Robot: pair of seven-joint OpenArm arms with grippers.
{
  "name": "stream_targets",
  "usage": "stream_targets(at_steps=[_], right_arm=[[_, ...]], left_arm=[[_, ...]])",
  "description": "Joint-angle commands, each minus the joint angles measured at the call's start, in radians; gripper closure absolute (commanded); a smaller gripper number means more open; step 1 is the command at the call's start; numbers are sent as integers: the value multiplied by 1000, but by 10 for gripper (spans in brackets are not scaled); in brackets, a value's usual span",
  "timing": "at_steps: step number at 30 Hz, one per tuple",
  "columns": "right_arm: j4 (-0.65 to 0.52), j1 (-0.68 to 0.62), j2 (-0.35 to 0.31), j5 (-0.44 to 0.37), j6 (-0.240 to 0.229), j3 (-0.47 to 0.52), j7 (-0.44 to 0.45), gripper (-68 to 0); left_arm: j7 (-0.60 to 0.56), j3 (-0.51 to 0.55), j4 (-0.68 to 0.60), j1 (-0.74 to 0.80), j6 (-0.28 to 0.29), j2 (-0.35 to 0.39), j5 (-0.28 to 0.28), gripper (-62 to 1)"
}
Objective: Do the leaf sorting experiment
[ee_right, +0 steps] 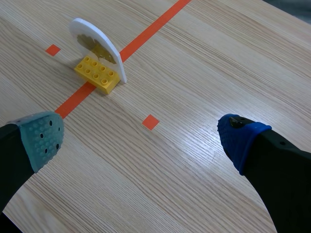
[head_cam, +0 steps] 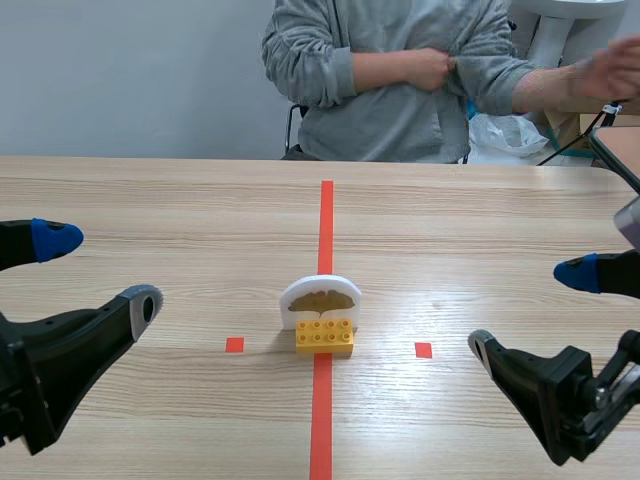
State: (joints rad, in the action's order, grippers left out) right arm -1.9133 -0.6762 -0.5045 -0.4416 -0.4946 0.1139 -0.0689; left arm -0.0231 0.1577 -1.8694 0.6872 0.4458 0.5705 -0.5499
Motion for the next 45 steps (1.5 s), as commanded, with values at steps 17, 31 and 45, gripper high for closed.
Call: stream_targets(at_steps=[17, 31, 45], right_arm=[[-6, 209, -69, 12, -27, 3, -166, -679], [270, 580, -186, 5, -39, -227, -148, -679], [527, 909, -103, 90, -109, -602, -140, -679]], left_arm=[[-14, 0, -13, 8, -1, -5, -8, -623], [-14, 0, -13, 8, -1, -31, -8, -623], [-13, 0, -13, 8, -1, -60, -8, -623]])
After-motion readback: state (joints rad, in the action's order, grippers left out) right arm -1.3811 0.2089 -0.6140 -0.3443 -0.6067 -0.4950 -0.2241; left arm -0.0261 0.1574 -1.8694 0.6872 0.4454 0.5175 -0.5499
